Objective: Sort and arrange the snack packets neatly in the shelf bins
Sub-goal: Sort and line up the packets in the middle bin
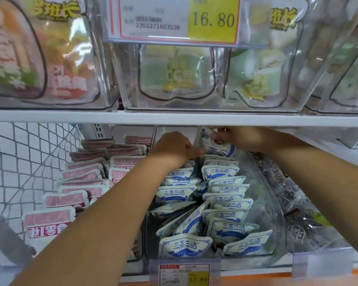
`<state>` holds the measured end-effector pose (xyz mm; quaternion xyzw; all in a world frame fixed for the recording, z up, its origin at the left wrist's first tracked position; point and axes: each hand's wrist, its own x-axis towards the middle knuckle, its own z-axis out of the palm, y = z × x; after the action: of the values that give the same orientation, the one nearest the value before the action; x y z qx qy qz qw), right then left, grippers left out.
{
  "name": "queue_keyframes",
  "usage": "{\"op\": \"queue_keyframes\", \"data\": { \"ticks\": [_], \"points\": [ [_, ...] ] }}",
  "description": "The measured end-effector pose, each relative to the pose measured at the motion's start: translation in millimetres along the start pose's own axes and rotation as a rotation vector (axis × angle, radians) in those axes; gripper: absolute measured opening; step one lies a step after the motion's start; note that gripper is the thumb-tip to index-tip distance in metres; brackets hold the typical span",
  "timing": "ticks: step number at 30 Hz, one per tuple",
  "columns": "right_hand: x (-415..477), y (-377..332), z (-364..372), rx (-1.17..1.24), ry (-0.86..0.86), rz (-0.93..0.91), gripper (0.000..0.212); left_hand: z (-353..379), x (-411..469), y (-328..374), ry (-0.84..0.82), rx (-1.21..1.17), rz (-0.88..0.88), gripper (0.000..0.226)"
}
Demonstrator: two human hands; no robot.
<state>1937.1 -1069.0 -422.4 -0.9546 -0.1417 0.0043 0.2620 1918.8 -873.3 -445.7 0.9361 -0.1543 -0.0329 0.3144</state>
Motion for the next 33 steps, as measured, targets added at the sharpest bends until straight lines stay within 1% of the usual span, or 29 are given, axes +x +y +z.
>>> {"op": "queue_keyframes", "data": {
  "ticks": [1, 2, 3, 5, 6, 7, 8, 9, 10, 12, 13, 14, 15, 16, 17, 19, 20, 22, 24, 26, 27, 28, 29, 31, 33],
  "points": [
    [-1, 0, 0, 0.037, -0.023, 0.019, 0.011, 0, 1, 1, 0.075, 0.016, -0.015, 0.046],
    [-3, -2, -1, 0.084, -0.047, 0.036, 0.024, 1, 2, 0, 0.117, 0.01, -0.021, 0.044],
    [-5, -4, -3, 0.107, -0.085, 0.052, 0.032, 0, 1, 1, 0.133, -0.013, -0.02, 0.042],
    [-8, -8, -6, 0.14, -0.194, 0.051, 0.034, -2, -1, 3, 0.07, -0.046, 0.01, 0.05],
    [-10, -5, -7, 0.151, -0.242, 0.052, 0.036, -3, -2, 3, 0.032, -0.024, 0.034, 0.045],
    [-12, -3, -9, 0.145, -0.27, 0.042, 0.038, -3, -2, 4, 0.018, 0.001, 0.058, 0.035],
    [-15, 0, -10, 0.125, -0.265, 0.027, 0.039, -2, -1, 4, 0.014, 0.023, 0.066, 0.027],
    [-17, 2, -10, 0.08, -0.242, 0.006, 0.039, -2, 0, 4, 0.022, 0.035, 0.067, 0.025],
    [-20, 6, -9, 0.06, -0.209, -0.032, 0.035, -2, 0, 5, 0.018, 0.046, 0.053, 0.025],
    [-25, 9, -8, 0.062, -0.105, -0.094, 0.02, -1, 0, 5, 0.016, 0.061, 0.028, 0.031],
    [-28, 6, -9, 0.077, -0.027, -0.092, 0.012, -1, 0, 5, 0.022, 0.044, 0.012, 0.038],
    [-26, 6, -10, 0.097, 0.051, -0.084, 0.01, 0, -1, 5, 0.03, 0.01, -0.016, 0.049],
    [-24, 3, -11, 0.118, 0.099, -0.078, 0.015, 0, -2, 5, 0.048, -0.033, -0.047, 0.061],
    [-21, 2, -12, 0.114, 0.096, -0.072, 0.018, 0, -2, 5, 0.066, -0.064, -0.078, 0.07],
    [-19, -1, -13, 0.064, 0.07, -0.058, 0.02, 1, -1, 4, 0.08, -0.069, -0.096, 0.073],
    [-13, -5, -14, -0.101, 0.027, -0.002, 0.031, 2, -1, 3, 0.061, -0.013, -0.081, 0.063],
    [-10, -6, -13, -0.144, 0.016, 0.021, 0.035, 1, -2, 3, 0.019, 0.022, -0.055, 0.055],
    [-6, -9, -12, -0.13, -0.059, 0.061, 0.035, 0, -5, 5, -0.098, 0.07, 0.014, 0.041],
    [-2, -14, -7, -0.118, -0.201, 0.047, 0.027, -1, -7, 8, -0.201, 0.149, 0.059, 0.04],
    [2, -13, -1, -0.206, -0.319, 0.024, 0.005, -2, -8, 8, -0.271, 0.191, 0.08, 0.039],
    [3, -12, 0, -0.266, -0.348, 0.019, 0.01, -2, -8, 8, -0.299, 0.188, 0.086, 0.038],
    [2, -11, 0, -0.3, -0.356, 0.019, 0.02, -2, -8, 9, -0.317, 0.18, 0.089, 0.037],
    [2, -12, -1, -0.275, -0.348, 0.018, 0.026, -3, -8, 8, -0.325, 0.166, 0.087, 0.036],
    [4, -10, 0, -0.233, -0.317, 0.026, 0.031, -3, -8, 9, -0.322, 0.134, 0.084, 0.034],
    [7, -8, 1, -0.269, -0.336, 0.043, 0.032, -3, -8, 9, -0.328, 0.131, 0.093, 0.033]
  ]
}}
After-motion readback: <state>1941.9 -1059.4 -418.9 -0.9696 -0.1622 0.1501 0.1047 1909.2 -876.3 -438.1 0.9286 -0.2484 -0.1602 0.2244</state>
